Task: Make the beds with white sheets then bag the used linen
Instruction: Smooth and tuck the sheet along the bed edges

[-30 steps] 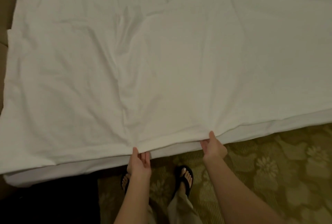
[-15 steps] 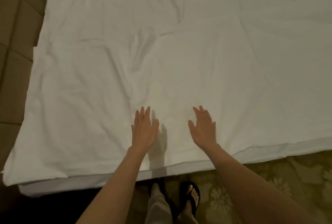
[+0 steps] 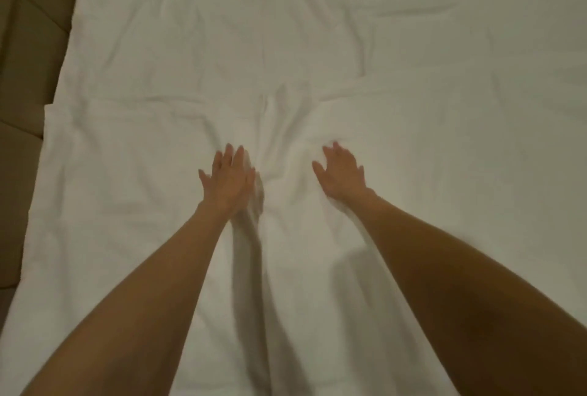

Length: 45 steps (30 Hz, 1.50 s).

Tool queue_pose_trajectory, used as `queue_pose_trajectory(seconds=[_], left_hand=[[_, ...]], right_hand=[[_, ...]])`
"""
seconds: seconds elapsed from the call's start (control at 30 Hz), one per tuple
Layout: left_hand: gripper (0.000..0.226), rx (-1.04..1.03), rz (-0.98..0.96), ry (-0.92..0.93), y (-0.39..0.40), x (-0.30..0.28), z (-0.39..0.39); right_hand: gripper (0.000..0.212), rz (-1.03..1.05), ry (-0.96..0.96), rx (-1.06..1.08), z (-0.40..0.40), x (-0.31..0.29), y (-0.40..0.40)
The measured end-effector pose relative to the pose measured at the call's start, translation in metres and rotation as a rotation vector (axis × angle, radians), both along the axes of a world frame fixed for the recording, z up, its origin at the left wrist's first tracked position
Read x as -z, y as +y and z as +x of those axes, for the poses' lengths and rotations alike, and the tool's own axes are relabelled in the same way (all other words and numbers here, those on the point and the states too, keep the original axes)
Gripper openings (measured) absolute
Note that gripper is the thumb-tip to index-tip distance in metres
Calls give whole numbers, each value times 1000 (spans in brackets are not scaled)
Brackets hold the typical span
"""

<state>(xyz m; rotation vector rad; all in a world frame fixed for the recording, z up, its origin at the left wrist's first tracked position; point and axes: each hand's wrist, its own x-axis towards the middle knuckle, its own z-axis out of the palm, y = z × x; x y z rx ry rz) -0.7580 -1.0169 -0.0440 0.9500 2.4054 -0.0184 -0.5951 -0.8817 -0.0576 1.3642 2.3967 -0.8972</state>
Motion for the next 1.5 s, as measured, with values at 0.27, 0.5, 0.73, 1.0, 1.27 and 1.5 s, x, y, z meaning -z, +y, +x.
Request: queue_pose_trajectory(seconds=[0.27, 0.5, 0.73, 1.0, 1.27, 1.5], left_hand=[[50, -10, 153, 147, 95, 19, -147], [18, 185, 109, 215, 89, 26, -204], [25, -18, 172, 132, 78, 29, -230], [60, -321, 134, 48, 1, 25, -212], [59, -438, -93, 5, -73, 3, -221], [55, -701, 85, 48, -119, -1, -273]], right_hand=[[46, 335, 108, -36, -127, 14, 107], [27, 433, -46, -282, -142, 27, 132], [16, 580, -42, -241, -158, 44, 133], [35, 413, 176, -245, -187, 35, 97], [50, 112, 251, -586, -281, 10, -4], [44, 106, 274, -478, -353, 9, -41]])
